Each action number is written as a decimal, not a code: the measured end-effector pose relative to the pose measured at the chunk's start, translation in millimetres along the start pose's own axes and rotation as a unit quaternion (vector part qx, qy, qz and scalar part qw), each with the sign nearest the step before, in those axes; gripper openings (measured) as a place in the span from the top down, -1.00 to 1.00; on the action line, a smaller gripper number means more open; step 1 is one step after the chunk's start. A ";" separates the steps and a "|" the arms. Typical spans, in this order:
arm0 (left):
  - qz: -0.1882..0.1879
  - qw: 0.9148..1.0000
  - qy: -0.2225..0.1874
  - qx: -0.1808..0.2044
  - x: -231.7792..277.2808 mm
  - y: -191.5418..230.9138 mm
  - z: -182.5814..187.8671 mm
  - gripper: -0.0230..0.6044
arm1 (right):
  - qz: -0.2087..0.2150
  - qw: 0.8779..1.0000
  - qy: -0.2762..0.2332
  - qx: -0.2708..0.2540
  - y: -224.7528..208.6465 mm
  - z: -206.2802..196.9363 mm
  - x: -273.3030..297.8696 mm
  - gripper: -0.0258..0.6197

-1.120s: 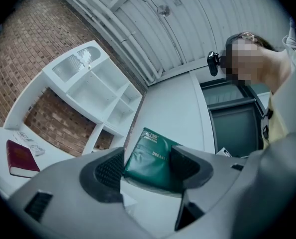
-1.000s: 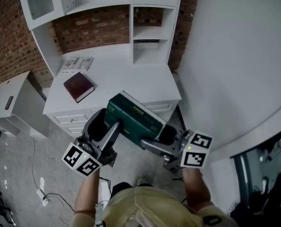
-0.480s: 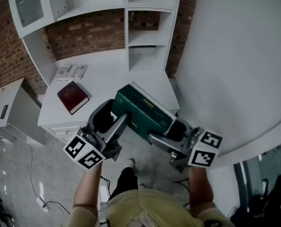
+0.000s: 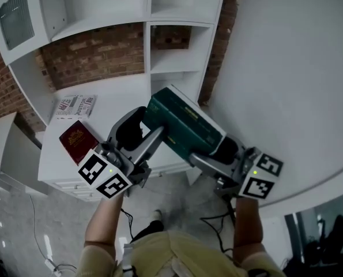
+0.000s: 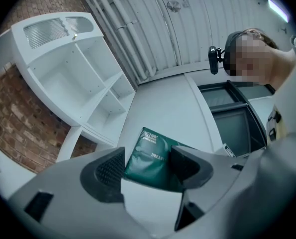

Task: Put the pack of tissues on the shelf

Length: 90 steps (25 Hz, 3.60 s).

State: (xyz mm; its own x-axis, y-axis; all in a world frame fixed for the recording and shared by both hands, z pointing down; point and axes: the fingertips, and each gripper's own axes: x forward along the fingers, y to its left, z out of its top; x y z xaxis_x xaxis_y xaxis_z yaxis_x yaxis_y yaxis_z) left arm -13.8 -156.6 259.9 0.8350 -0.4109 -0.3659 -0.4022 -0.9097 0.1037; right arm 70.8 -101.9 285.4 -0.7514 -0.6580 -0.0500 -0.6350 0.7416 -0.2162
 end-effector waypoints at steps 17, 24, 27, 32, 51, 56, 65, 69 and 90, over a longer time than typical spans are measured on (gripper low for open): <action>-0.054 0.994 -0.021 0.087 47.3 95.2 31.2 0.05 | -0.052 0.996 -0.051 -0.041 -59.5 38.1 80.6 -0.13; -0.038 0.996 -0.024 0.081 103.3 135.4 58.8 0.05 | -0.055 0.994 -0.035 -0.089 -107.1 97.1 104.3 -0.13; -0.026 0.994 -0.031 0.098 123.8 142.5 68.3 0.05 | -0.051 0.992 -0.036 -0.110 -123.3 117.6 106.3 -0.13; 0.000 0.991 -0.045 0.129 162.6 155.9 83.2 0.05 | -0.042 0.991 -0.048 -0.119 -156.5 151.9 111.7 -0.13; 0.112 0.967 0.016 0.229 257.0 253.2 121.3 0.05 | -0.036 0.991 -0.060 -0.117 -257.3 259.0 190.0 -0.13; 0.142 0.963 0.023 0.228 254.1 287.5 126.1 0.05 | -0.048 0.990 -0.043 -0.123 -290.1 277.4 234.7 -0.13; 0.168 0.952 0.021 0.254 229.7 272.6 129.5 0.05 | -0.092 0.987 -0.016 -0.129 -314.8 276.0 253.7 -0.13; 0.179 0.950 0.021 0.254 220.0 278.8 135.9 0.05 | -0.109 0.986 0.004 -0.126 -329.5 279.9 273.8 -0.13; 0.184 0.951 0.034 0.244 182.7 290.7 140.8 0.05 | -0.171 0.969 0.078 -0.163 -346.0 288.0 332.4 -0.13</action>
State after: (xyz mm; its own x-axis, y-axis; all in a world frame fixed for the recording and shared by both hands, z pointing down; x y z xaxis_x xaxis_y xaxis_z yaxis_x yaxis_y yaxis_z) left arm -31.1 -487.6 92.9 0.6192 -0.7149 -0.3248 -0.7850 -0.5731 -0.2353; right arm 92.5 -614.9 62.7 -0.4895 -0.8633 0.1229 -0.8551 0.5028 0.1261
